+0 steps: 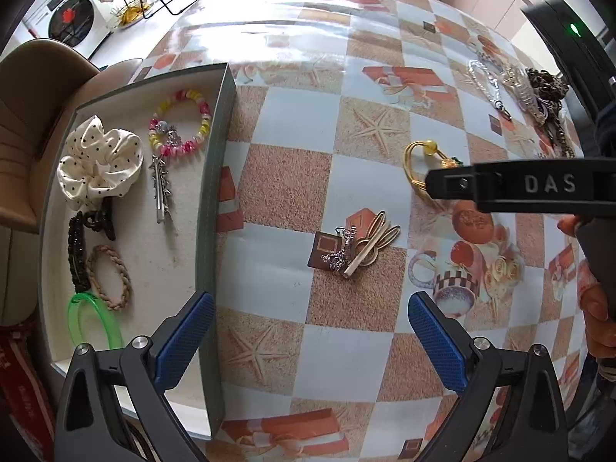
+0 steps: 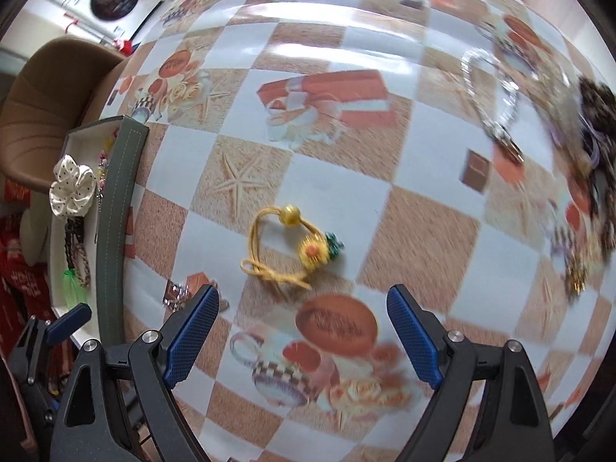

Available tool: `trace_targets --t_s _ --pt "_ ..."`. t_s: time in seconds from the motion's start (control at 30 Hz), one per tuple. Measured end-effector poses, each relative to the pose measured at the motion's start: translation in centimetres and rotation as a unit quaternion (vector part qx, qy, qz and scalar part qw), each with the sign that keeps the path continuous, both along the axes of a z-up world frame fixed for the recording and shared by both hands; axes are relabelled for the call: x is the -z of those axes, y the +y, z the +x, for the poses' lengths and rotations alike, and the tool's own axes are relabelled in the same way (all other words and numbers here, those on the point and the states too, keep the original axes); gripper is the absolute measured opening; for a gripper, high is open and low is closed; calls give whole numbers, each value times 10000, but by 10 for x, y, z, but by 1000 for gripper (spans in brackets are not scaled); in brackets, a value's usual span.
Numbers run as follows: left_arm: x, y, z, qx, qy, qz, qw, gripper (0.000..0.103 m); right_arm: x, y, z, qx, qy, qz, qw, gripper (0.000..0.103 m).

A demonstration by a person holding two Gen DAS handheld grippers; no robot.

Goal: Organize jewelry
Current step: 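Move both grippers back over the remaining jewelry on the table, then grasp the small silver charm with the left gripper while the right grasps the yellow cord hair tie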

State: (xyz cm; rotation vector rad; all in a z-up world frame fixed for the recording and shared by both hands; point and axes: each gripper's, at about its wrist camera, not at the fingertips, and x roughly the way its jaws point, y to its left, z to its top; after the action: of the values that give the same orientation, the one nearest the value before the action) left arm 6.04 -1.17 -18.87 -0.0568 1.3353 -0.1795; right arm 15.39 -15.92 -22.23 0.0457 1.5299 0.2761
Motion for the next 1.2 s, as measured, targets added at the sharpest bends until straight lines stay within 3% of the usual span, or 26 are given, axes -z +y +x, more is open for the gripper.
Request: trace_targets --t_s 0.13,0.27,0.37,0.53,0.6,0.7,0.73,0.97,1.07,1.13,1.2 --pt "7 -2 1 2 61 60 10000 93 8 13 9 -267 -119 -142 9995 91" --pt "11 -7 4 72 90 77 9999 93 12 24 12 -530 -243 -438 9973 78" --pt "13 -14 4 214 113 43 9997 81 12 29 12 -661 -397 -636 9950 70" --pt "21 -27 8 339 208 -32 9992 81 11 30 11 -622 -563 -810 9932 54" --pt "25 -30 10 372 257 -46 9990 70 10 24 11 -554 -603 -780 9936 40" --pt "30 -38 13 408 312 -46 9987 69 8 8 13 -400 -579 -701 9951 18" --pt "31 -41 14 425 302 -21 9986 69 8 6 14 -357 -563 -686 9954 15" --pt "27 -60 25 585 99 126 9982 64 4 -24 10 86 -462 -502 9976 6" --pt "26 -68 30 607 44 123 9981 53 2 -36 4 306 -424 -408 9978 6" --pt "25 -66 33 646 9 112 9979 39 1 -44 -2 458 -414 -343 9975 6" --pt "24 -68 33 697 -7 69 9975 36 -3 -54 -9 616 -402 -270 9969 6"
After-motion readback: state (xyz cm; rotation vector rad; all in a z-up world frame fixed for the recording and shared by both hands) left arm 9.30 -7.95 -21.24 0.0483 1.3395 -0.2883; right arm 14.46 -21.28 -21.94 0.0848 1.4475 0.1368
